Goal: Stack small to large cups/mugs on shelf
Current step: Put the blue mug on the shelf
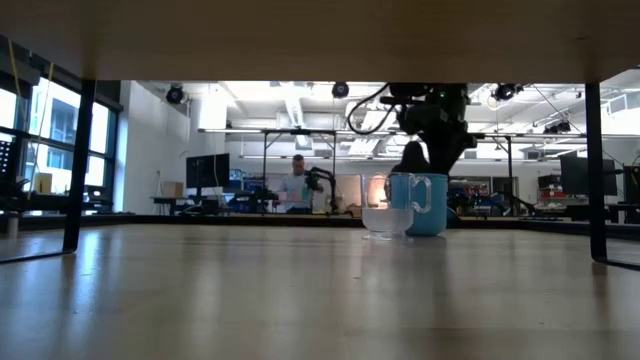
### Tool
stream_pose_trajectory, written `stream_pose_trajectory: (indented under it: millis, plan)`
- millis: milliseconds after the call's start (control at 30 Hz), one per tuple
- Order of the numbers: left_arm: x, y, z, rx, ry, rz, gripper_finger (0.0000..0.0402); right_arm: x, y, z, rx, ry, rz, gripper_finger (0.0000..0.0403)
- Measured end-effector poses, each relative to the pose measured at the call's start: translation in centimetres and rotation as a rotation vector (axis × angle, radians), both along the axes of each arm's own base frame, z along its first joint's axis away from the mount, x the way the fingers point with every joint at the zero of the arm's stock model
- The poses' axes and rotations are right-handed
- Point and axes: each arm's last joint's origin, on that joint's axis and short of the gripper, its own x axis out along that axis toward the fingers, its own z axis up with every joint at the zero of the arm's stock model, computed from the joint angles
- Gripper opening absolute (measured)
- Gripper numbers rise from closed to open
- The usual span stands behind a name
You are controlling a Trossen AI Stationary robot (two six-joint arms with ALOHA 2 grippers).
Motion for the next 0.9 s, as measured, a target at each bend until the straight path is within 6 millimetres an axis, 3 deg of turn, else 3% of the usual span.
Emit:
stream_pose_trajectory:
  millis: [467, 900]
  plan:
    - [-0.2, -0.6, 0.0, -0.002, 0.008, -0.027, 0.0124, -0.3, 0.4, -0.1, 0.035, 0.043, -0.079, 0.0067]
    - [-0.8, -1.8, 0.0, 0.020, 0.004, -0.064, 0.0124, 0.7, 2.3, -0.1, 0.088, 0.050, -0.131, 0.0067]
